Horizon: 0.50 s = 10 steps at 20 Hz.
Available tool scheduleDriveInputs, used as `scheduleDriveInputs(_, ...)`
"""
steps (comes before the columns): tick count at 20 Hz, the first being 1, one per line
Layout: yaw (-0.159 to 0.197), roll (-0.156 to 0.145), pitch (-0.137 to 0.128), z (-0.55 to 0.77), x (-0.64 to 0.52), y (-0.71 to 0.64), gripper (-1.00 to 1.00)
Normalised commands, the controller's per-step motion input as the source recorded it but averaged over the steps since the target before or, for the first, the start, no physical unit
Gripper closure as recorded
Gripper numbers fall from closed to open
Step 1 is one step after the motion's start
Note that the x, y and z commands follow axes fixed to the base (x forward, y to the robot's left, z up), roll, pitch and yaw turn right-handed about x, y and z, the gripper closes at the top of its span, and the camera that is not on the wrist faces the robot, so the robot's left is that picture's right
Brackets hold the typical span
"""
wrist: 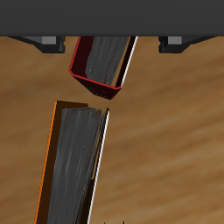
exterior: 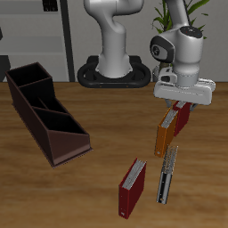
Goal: Place the left red book into the right desk caddy's left compartment and place the striped book into the right desk caddy's right compartment
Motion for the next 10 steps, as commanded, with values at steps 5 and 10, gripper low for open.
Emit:
scheduleDriveInputs(5, 0.005, 0.008, -0.013, 0.08, -0.14, -0.07, 1.00)
scheduleDriveInputs(10, 0.018, 0.017, -0.011, 0.18, -0.18, -0.11, 1.00)
